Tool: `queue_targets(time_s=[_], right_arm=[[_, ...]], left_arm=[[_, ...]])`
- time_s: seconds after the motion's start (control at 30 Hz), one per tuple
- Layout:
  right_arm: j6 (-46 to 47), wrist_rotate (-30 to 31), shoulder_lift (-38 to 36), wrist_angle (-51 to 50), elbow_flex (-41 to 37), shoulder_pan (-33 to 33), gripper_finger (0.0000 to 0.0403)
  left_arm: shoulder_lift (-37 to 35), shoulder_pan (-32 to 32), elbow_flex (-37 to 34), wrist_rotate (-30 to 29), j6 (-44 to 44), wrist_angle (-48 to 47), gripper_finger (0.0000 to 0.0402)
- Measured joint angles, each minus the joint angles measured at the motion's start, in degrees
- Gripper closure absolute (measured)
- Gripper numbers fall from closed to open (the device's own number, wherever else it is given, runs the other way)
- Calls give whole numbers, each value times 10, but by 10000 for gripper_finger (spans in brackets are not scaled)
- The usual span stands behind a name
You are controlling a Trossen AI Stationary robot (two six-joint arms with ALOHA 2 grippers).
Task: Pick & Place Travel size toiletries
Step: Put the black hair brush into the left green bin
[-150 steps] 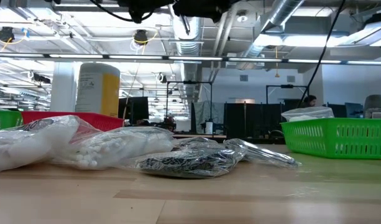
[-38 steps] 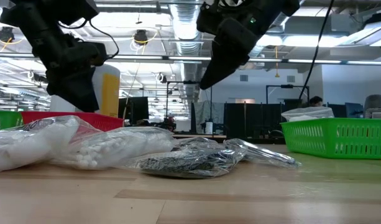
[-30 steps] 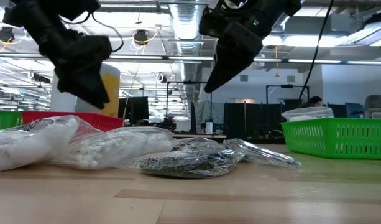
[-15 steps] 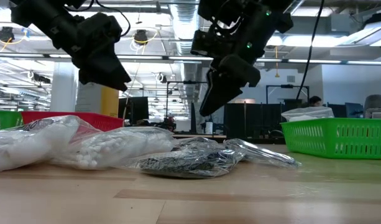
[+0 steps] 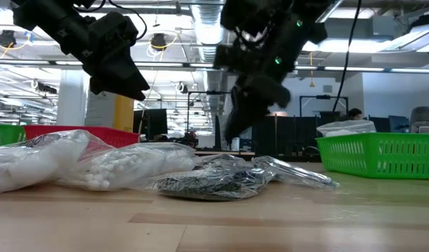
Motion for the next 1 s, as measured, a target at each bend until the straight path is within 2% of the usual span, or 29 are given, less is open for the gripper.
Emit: queue_targets(time_s=[0.37,1.0], right_arm=[[0,0,37,25,1,-2,310],[2,1,50,22,2,-14,310]], left_arm=[[0,0,0,0,4,12,233],[0,0,0,0,15,16,233]])
